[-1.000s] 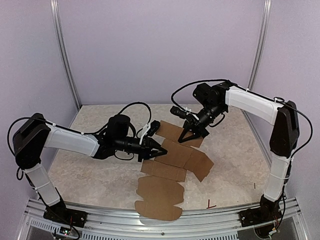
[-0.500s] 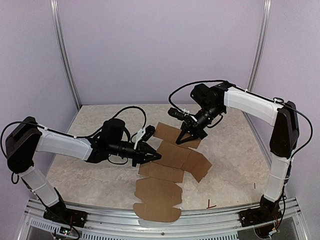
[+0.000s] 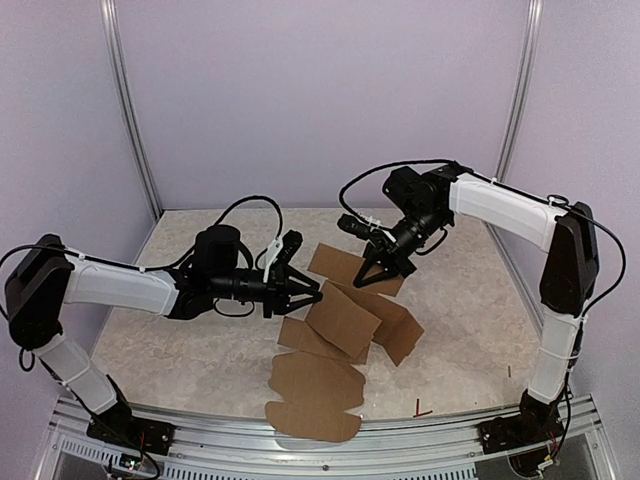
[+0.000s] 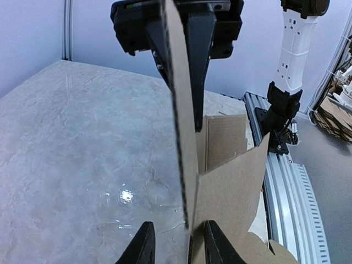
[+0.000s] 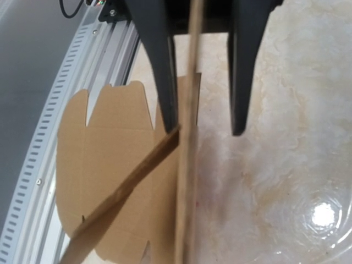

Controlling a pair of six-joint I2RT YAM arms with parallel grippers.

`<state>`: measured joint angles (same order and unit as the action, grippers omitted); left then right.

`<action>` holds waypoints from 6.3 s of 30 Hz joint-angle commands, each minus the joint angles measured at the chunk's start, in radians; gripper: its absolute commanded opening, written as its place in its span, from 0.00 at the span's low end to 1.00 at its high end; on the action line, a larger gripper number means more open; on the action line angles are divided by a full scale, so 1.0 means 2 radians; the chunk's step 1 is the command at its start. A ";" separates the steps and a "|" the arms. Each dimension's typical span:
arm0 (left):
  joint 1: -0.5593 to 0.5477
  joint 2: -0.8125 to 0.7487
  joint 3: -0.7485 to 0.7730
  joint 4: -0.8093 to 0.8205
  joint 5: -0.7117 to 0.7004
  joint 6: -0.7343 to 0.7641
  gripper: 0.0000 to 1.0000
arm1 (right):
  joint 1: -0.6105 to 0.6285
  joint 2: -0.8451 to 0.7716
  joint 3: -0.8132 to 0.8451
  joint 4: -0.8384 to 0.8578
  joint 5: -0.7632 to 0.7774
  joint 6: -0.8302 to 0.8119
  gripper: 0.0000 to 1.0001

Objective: Fold the paper box

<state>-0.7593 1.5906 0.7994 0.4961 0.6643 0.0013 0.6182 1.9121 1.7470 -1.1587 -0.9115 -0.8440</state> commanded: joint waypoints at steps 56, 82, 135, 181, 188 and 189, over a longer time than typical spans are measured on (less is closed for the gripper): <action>-0.123 -0.025 0.027 -0.172 -0.362 -0.046 0.77 | -0.011 0.040 -0.061 0.159 0.172 0.281 0.14; -0.115 0.062 0.197 -0.354 -0.324 -0.070 0.76 | -0.029 0.041 -0.079 0.177 0.227 0.253 0.54; -0.128 0.005 0.076 -0.153 -0.529 0.071 0.00 | -0.027 0.048 -0.056 0.108 -0.006 0.203 0.15; 0.071 -0.156 0.035 -0.314 0.009 -0.016 0.67 | 0.021 -0.014 -0.058 0.044 0.085 0.042 0.04; 0.037 -0.131 0.041 -0.328 0.023 -0.007 0.66 | 0.021 -0.009 -0.047 0.045 0.082 0.050 0.05; 0.034 -0.128 0.042 -0.328 0.021 -0.005 0.66 | 0.021 -0.008 -0.046 0.045 0.080 0.052 0.05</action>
<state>-0.6632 1.3022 0.8829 -0.1234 0.6655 -0.0383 0.6624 1.9102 1.6402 -1.0634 -0.7540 -0.7547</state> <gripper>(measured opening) 0.664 0.047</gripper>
